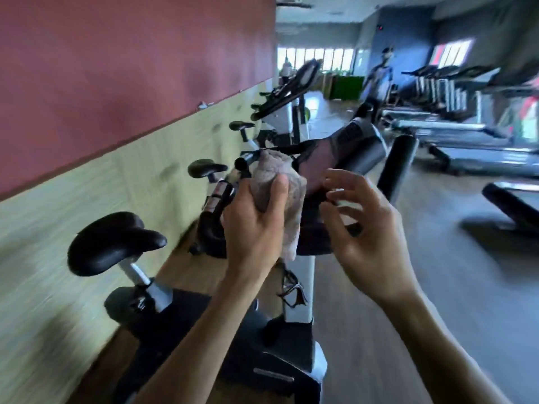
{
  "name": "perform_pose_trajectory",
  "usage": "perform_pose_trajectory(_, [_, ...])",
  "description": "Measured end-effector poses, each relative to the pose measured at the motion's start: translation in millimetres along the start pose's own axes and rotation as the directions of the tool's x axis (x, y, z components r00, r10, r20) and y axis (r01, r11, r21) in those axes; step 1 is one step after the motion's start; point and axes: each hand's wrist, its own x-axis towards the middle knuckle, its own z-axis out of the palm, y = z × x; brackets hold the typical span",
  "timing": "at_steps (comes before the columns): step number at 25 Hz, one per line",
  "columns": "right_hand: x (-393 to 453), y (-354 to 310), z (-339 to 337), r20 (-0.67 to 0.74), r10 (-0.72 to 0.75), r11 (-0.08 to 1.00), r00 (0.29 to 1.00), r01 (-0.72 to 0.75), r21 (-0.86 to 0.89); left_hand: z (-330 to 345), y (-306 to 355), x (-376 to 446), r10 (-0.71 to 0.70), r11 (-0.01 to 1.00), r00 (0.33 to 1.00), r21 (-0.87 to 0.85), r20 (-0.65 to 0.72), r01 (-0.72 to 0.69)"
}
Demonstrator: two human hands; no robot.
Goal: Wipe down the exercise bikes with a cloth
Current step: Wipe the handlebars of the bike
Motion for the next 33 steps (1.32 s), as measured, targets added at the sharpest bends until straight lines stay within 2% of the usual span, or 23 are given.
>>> perform_pose_trajectory(3, [34.2, 10.2, -62.2, -0.201, -0.073, 0.969, 0.977, 0.022, -0.247, 53.2, 26.5, 23.1, 0.056, 0.996, 0.981, 0.051, 0.185, -0.067])
perform_pose_trajectory(5, [65.7, 25.7, -96.5, -0.216, -0.019, 0.911, 0.976, -0.072, -0.405, 99.6, 36.4, 31.5, 0.096, 0.986, 0.963, 0.110, 0.252, -0.127])
perform_pose_trajectory(8, [104.1, 45.4, -125.9, -0.047, 0.168, 0.806, 0.985, -0.165, -0.568, 164.2, 33.7, 27.1, 0.064, 0.948, 0.960, 0.284, 0.273, -0.144])
perform_pose_trajectory(9, [111.6, 48.7, -129.8, 0.032, 0.210, 0.777, 0.977, -0.147, -0.612, 176.4, 30.8, 23.0, 0.088, 0.934, 0.969, 0.320, 0.232, -0.161])
perform_pose_trajectory(11, [119.6, 50.4, -129.1, 0.167, 0.229, 0.715, 0.959, -0.050, -0.697, 191.9, 22.5, 21.0, 0.233, 0.897, 0.962, 0.350, 0.143, -0.269])
perform_pose_trajectory(13, [121.0, 50.0, -124.6, 0.241, 0.215, 0.709, 0.946, 0.019, -0.705, 199.8, 14.0, 24.6, 0.392, 0.858, 0.915, 0.320, 0.098, -0.402])
perform_pose_trajectory(15, [120.6, 50.0, -122.1, 0.266, 0.202, 0.731, 0.943, 0.036, -0.681, 200.4, 12.0, 23.5, 0.446, 0.839, 0.885, 0.283, 0.133, -0.465])
perform_pose_trajectory(19, [125.4, 49.2, -121.5, 0.282, 0.185, 0.755, 0.942, 0.047, -0.653, 199.1, 6.6, 16.9, 0.367, 0.863, 0.907, 0.288, 0.207, -0.415])
perform_pose_trajectory(23, [127.4, 52.7, -122.3, 0.219, 0.249, 0.793, 0.944, -0.069, -0.606, 209.4, 18.6, 37.7, 0.284, 0.893, 0.936, 0.297, 0.208, -0.337])
perform_pose_trajectory(25, [129.3, 54.2, -123.5, 0.208, 0.256, 0.815, 0.944, -0.095, -0.572, 206.3, 19.0, 30.2, 0.301, 0.872, 0.934, 0.341, 0.192, -0.351])
perform_pose_trajectory(29, [129.0, 57.8, -123.0, 0.189, 0.278, 0.843, 0.942, -0.144, -0.519, 183.4, -3.1, -0.6, 0.396, 0.783, 0.889, 0.421, 0.229, -0.457])
perform_pose_trajectory(33, [128.1, 55.0, -122.2, 0.204, 0.267, 0.841, 0.942, -0.124, -0.527, 197.9, 10.3, 22.9, 0.375, 0.808, 0.901, 0.399, 0.217, -0.433])
